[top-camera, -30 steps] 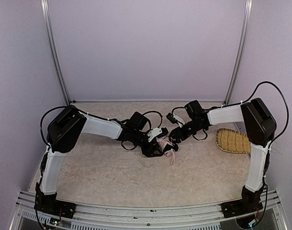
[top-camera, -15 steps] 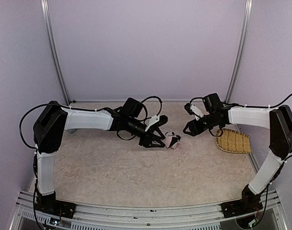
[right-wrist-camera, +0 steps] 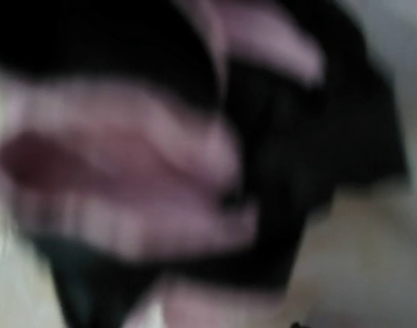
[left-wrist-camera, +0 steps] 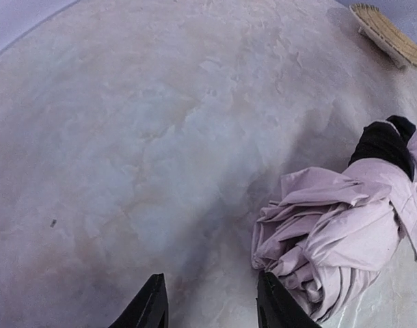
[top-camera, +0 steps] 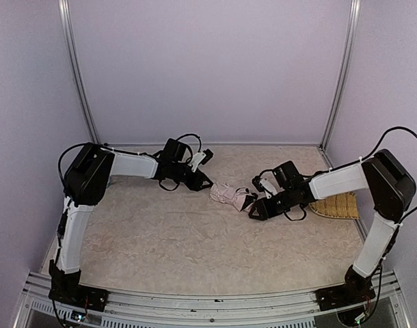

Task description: Put away the umbrella

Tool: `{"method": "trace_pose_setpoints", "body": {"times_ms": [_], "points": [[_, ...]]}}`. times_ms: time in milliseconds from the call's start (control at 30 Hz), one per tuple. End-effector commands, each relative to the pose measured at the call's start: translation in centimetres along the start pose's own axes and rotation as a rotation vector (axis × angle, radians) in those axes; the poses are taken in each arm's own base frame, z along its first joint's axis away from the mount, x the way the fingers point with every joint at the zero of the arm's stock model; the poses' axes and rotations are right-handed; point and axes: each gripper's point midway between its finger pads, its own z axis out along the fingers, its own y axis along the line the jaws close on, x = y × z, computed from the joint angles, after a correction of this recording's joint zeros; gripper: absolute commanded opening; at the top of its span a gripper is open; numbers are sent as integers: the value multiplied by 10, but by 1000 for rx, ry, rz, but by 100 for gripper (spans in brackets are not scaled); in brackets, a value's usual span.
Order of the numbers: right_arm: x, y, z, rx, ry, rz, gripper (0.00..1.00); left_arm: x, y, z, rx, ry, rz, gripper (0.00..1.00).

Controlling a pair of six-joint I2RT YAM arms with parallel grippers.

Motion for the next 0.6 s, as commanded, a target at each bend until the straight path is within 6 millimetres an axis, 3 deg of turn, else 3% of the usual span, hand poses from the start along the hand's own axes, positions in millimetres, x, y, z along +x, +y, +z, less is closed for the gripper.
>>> {"method": "trace_pose_setpoints", "body": {"times_ms": [0, 167, 400, 567], "points": [[-28, -9, 10, 19, -67, 27, 51, 20, -28, 22, -12, 82, 52, 43], [-47, -28, 13, 88, -88, 0, 51, 38, -51, 29, -4, 126, 90, 43], [-41, -29, 11, 93, -75, -18, 51, 32, -34, 17, -55, 110, 35, 43], [-51, -41, -8, 148, -93, -78, 58, 31, -50, 7, -14, 96, 64, 43]]}}
